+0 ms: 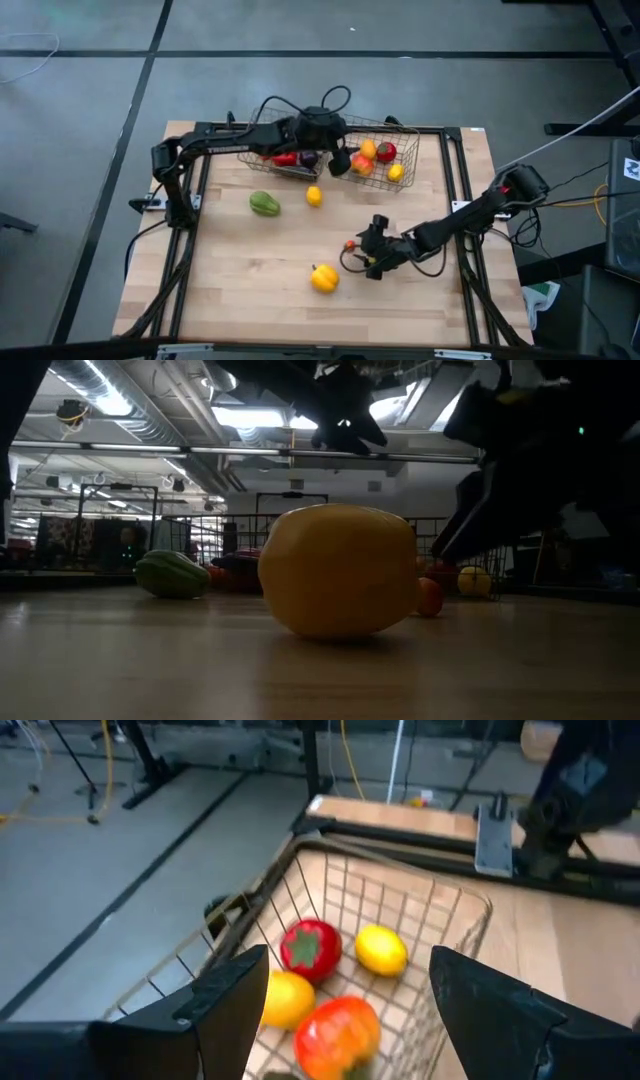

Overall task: Sort produce into baskets
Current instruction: Put the small red tomato into the right golden wire basket

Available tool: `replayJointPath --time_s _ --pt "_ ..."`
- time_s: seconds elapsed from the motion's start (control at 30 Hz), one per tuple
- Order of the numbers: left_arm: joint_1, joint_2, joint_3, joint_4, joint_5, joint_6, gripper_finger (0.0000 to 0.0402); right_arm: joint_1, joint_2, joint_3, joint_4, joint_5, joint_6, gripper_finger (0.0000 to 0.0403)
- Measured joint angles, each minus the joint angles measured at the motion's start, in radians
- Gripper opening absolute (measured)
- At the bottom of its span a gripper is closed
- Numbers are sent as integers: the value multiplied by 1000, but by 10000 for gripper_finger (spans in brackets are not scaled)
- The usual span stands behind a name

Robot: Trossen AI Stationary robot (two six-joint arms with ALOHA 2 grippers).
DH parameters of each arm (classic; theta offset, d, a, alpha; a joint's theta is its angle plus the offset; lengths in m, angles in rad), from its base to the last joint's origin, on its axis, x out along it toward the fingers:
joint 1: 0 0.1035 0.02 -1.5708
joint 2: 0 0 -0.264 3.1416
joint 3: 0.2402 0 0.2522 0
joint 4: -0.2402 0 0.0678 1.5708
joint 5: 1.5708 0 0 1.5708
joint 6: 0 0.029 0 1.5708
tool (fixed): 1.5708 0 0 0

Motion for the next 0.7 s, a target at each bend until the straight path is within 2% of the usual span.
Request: replayJointPath --time_s 0.47,0.7 --pt "-37 0 0 -148 0 0 274 -1 163 0 113 35 0 280" --pt "-54 0 -1 -178 -1 -1 274 -1 195 0 155 53 0 280"
